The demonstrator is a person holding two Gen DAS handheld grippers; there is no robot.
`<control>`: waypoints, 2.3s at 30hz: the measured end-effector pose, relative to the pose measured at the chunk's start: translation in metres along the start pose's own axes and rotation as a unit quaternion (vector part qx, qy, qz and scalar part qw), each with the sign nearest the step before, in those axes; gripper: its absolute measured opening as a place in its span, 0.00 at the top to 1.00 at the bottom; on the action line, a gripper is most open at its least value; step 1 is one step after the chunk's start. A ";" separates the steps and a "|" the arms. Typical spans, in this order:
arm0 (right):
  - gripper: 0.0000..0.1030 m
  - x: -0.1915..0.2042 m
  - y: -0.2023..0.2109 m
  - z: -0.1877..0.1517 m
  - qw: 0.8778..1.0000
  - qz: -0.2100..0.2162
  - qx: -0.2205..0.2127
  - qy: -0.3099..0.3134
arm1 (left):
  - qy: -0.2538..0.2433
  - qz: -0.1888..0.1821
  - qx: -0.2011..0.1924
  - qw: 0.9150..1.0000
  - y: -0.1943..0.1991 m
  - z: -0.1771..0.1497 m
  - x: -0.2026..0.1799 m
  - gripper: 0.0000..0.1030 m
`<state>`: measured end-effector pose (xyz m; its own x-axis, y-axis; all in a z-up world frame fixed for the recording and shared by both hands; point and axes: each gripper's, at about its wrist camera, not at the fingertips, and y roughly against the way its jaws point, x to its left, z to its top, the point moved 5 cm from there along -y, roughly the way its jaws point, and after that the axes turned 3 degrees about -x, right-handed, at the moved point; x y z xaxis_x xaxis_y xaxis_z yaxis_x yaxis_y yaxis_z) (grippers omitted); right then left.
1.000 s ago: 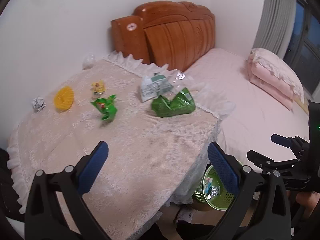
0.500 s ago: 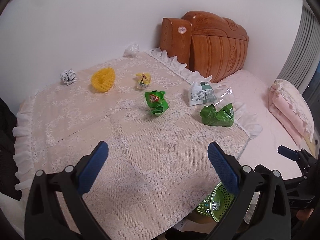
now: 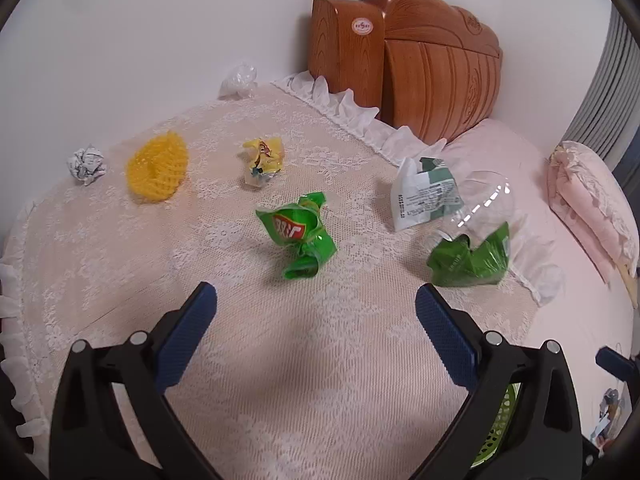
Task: Collect trash
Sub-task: 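Return to the bed and grasp the green snack wrapper with the left tool, then grasp the yellow wrapper with the right tool, then drop the yellow wrapper with the right tool while the left tool drops the green wrapper into the wastebasket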
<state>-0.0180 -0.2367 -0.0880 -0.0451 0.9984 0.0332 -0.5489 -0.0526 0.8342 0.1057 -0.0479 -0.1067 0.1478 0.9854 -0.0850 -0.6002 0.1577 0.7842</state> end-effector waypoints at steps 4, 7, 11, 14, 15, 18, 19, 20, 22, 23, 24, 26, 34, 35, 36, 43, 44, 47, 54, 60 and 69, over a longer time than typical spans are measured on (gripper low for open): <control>0.02 -0.004 -0.010 0.005 1.000 -0.009 0.006 -0.010 | 0.021 0.009 0.026 0.999 -0.043 0.016 0.001 0.08; 0.02 -0.007 -0.019 0.009 1.000 -0.011 0.014 -0.019 | 0.027 0.010 0.032 0.999 -0.063 0.024 0.000 0.07; 0.02 -0.010 -0.028 0.017 0.999 -0.012 0.019 -0.027 | 0.008 0.010 0.042 0.999 -0.078 0.026 -0.004 0.24; 0.02 -0.009 -0.032 0.023 0.999 -0.011 0.019 -0.027 | 0.010 0.006 0.054 0.998 -0.084 0.022 -0.001 0.48; 0.02 -0.008 -0.033 0.025 0.999 -0.009 0.018 -0.028 | 0.015 -0.001 0.055 0.998 -0.084 0.022 0.001 0.48; 0.02 -0.001 -0.036 0.034 1.000 0.004 0.016 -0.026 | 0.027 -0.008 0.050 0.998 -0.081 0.022 0.009 0.50; 0.02 0.004 -0.039 0.039 1.000 0.012 0.014 -0.022 | 0.029 -0.009 0.048 0.998 -0.078 0.023 0.012 0.50; 0.02 0.008 -0.041 0.044 1.000 0.017 0.012 -0.018 | 0.032 -0.007 0.046 0.998 -0.075 0.023 0.016 0.51; 0.02 0.023 -0.049 0.061 0.999 0.032 0.004 -0.001 | 0.043 -0.005 0.038 0.998 -0.066 0.024 0.027 0.51; 0.02 0.030 -0.053 0.068 0.999 0.038 0.001 0.005 | 0.050 -0.003 0.034 0.998 -0.060 0.026 0.035 0.51; 0.02 0.040 -0.059 0.079 0.999 0.048 -0.002 0.014 | 0.056 0.000 0.029 0.998 -0.054 0.027 0.043 0.51; 0.02 0.059 -0.073 0.100 0.997 0.068 -0.008 0.026 | 0.063 0.015 0.020 0.998 -0.042 0.030 0.063 0.51; 0.02 0.152 -0.184 0.188 0.994 0.080 0.015 0.078 | 0.078 0.077 0.002 0.994 -0.014 0.034 0.143 0.51; 0.03 0.161 -0.199 0.194 0.994 0.072 0.022 0.079 | 0.078 0.081 0.002 0.994 -0.013 0.033 0.149 0.51; 0.03 0.169 -0.211 0.199 0.994 0.065 0.027 0.077 | 0.079 0.085 0.001 0.993 -0.011 0.032 0.155 0.51; 0.69 0.189 -0.256 0.203 0.994 0.064 0.067 0.053 | 0.086 0.092 0.004 0.992 -0.005 0.029 0.169 0.51; 0.73 0.187 -0.250 0.201 0.995 0.068 0.060 0.050 | 0.084 0.090 0.002 0.992 -0.003 0.030 0.168 0.51; 0.75 0.177 -0.217 0.191 0.995 0.082 0.038 0.046 | 0.075 0.087 -0.002 0.993 0.007 0.028 0.157 0.51; 0.75 0.114 -0.111 0.132 0.994 0.107 0.005 0.016 | 0.037 0.050 -0.011 0.998 0.048 0.012 0.099 0.51; 0.73 0.039 -0.041 0.055 0.997 0.067 0.016 -0.025 | -0.033 -0.022 0.006 0.999 0.077 -0.025 0.008 0.51; 0.73 -0.087 0.005 -0.048 0.994 -0.018 0.043 -0.102 | -0.170 -0.146 0.066 0.972 0.071 -0.084 -0.151 0.51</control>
<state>-0.0570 -0.3244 -0.1132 0.1482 0.9832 0.1066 -0.4737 -0.0241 0.8804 -0.0254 -0.1799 -0.0903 0.5610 0.8182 -0.1258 -0.3907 0.3957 0.8312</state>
